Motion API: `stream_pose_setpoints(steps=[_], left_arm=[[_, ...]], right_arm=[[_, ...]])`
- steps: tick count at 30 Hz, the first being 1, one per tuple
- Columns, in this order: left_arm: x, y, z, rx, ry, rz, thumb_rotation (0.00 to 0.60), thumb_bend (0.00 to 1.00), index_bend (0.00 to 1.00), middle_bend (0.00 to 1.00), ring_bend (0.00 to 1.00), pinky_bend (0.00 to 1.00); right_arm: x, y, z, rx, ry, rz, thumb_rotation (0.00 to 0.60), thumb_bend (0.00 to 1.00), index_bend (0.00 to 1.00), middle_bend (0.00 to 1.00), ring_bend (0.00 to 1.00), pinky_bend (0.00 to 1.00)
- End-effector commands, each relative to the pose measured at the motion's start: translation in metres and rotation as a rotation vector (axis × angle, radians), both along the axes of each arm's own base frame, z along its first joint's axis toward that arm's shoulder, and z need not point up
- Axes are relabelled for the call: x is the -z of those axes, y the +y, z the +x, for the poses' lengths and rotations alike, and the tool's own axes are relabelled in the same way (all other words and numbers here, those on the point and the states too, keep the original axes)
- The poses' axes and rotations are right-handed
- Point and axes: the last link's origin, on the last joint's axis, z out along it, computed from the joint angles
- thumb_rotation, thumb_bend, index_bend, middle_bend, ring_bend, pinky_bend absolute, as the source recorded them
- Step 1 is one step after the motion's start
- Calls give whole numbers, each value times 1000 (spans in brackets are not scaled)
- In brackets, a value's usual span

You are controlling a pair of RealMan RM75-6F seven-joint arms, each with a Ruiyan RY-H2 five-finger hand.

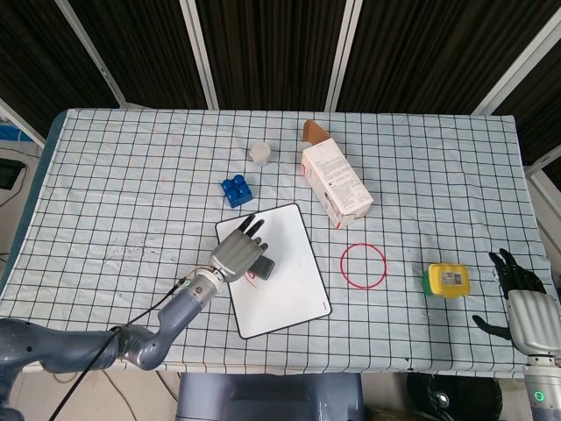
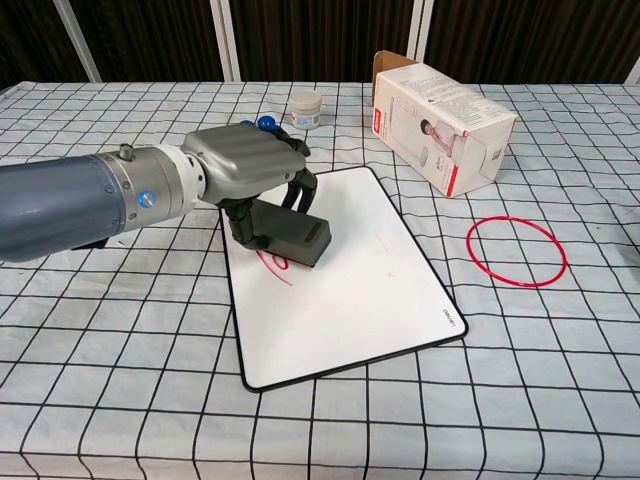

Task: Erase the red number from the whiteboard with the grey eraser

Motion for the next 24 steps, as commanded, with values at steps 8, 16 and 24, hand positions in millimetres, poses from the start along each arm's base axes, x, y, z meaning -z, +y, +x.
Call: stream_pose_setpoints(steps=[8, 16, 24], left_arm=[[2, -10, -4, 3, 18, -43, 600, 261, 412, 450, 0, 0], [-5, -21, -9, 1, 16, -67, 600, 261, 412, 450, 0, 0], [-3, -36, -6, 18, 19, -114, 600, 262, 410, 449, 0, 0]], right_arm=[[-1, -1, 0, -2, -1, -2, 600, 34, 55, 49, 165, 184], [0, 0, 0, -3, 0, -1, 600, 33, 55, 49, 165, 184], [0, 0, 0, -3, 0, -2, 600, 33, 55, 49, 165, 184]])
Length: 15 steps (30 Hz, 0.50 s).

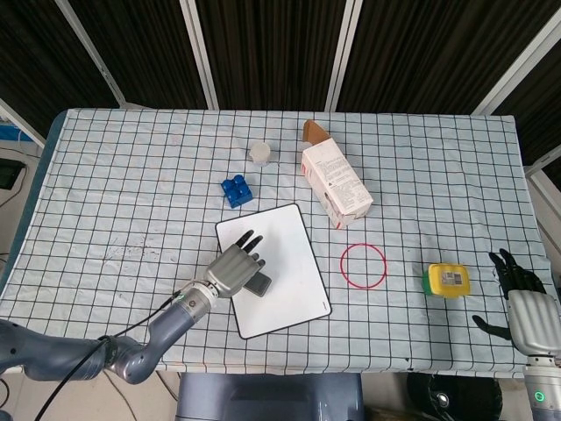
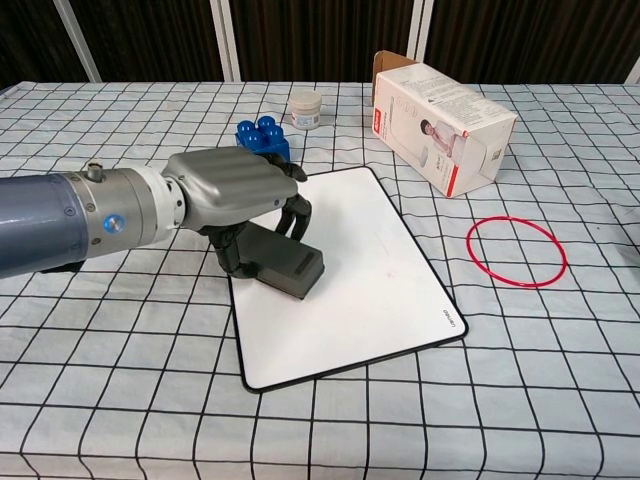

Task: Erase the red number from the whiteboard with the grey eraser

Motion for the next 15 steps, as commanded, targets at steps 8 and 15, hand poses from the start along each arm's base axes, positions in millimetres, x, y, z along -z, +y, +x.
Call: stream_pose_setpoints(steps=[8, 15], left_arm=[[4, -7, 9, 46, 4, -10, 600, 262, 410, 449, 0, 0], [10, 7, 18, 50, 4, 29, 600, 261, 411, 450, 0, 0]], right_arm=[[0, 0, 0, 0, 0, 0, 600, 34, 55, 49, 165, 184], [0, 0, 0, 1, -1, 0, 600, 35, 55, 49, 165, 184]])
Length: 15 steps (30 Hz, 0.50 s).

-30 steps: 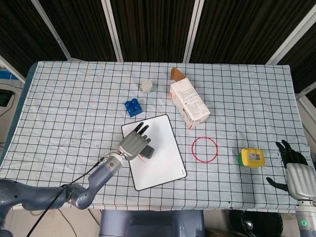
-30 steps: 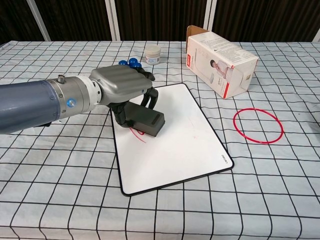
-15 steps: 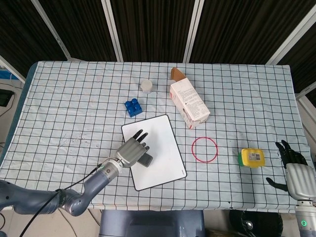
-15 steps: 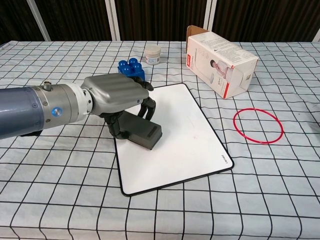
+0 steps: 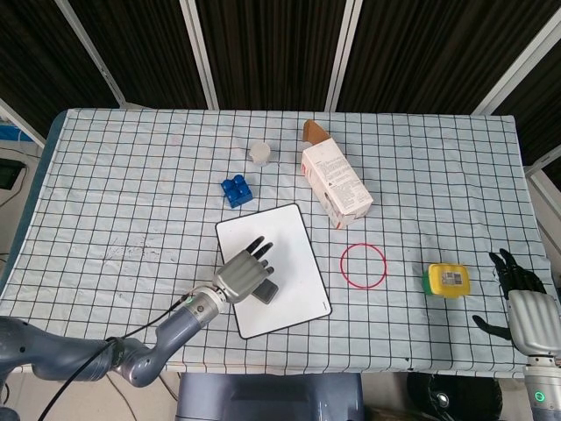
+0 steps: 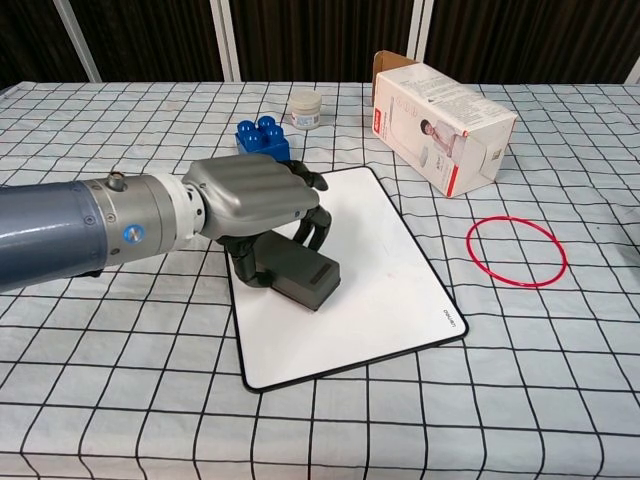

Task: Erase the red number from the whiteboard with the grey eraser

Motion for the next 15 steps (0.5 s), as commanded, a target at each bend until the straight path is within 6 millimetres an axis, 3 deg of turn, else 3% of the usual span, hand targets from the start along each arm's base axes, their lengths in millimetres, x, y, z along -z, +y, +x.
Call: stream_pose_setpoints(steps=[1, 15], left_arm=[[4, 7, 3, -5, 0, 16, 600, 262, 411, 450, 0, 0], [2, 49, -9, -93, 10, 114, 600, 262, 411, 449, 0, 0]], right_arm=[[0, 0, 0, 1, 0, 0, 600, 35, 55, 49, 165, 184], [-1, -1, 0, 1, -4, 0, 600, 35, 55, 49, 165, 184]])
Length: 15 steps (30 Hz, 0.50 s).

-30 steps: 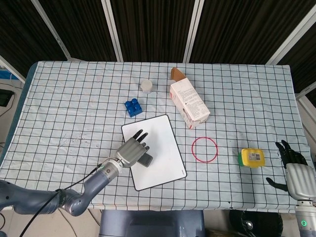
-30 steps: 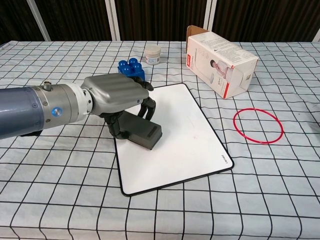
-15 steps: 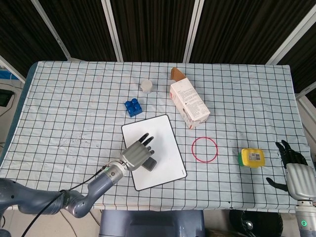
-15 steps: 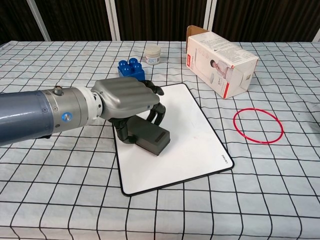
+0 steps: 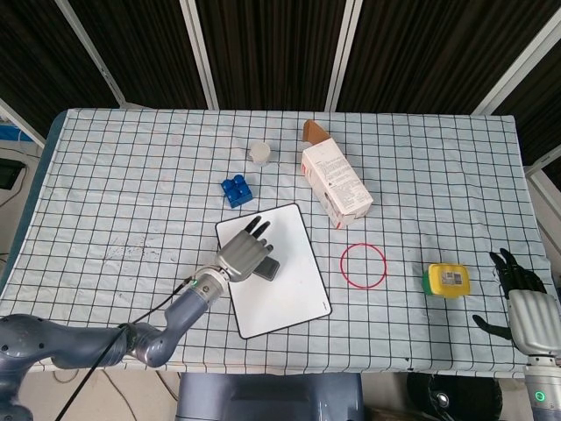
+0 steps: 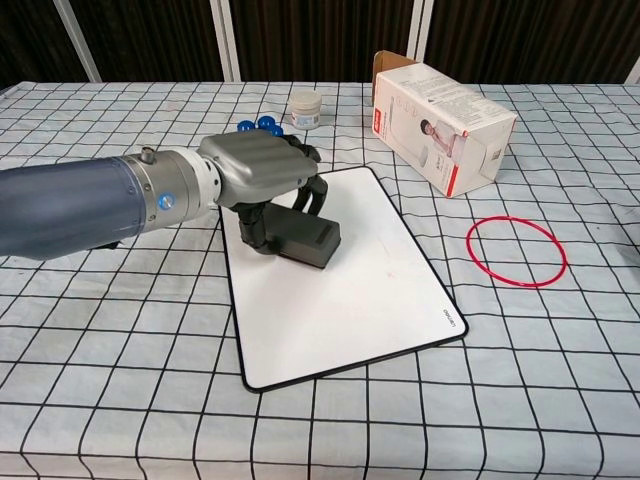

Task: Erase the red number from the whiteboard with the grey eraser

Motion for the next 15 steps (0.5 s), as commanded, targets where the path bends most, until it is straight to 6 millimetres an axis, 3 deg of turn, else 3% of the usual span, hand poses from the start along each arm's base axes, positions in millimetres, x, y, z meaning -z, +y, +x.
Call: stream_pose_setpoints(steps=[1, 8, 15], left_arm=[[-3, 9, -5, -34, -3, 18, 600, 262, 411, 449, 0, 0], [-10, 18, -14, -60, 1, 30, 600, 261, 410, 449, 0, 0], [-40, 23, -3, -48, -75, 73, 600, 261, 408, 449, 0, 0]], right_arm=[[0, 0, 0, 0, 0, -1, 600, 35, 55, 49, 165, 184], [0, 0, 0, 2, -1, 1, 600, 35, 55, 49, 165, 185], [1, -1, 0, 2, 0, 3, 600, 34, 55, 49, 165, 185]])
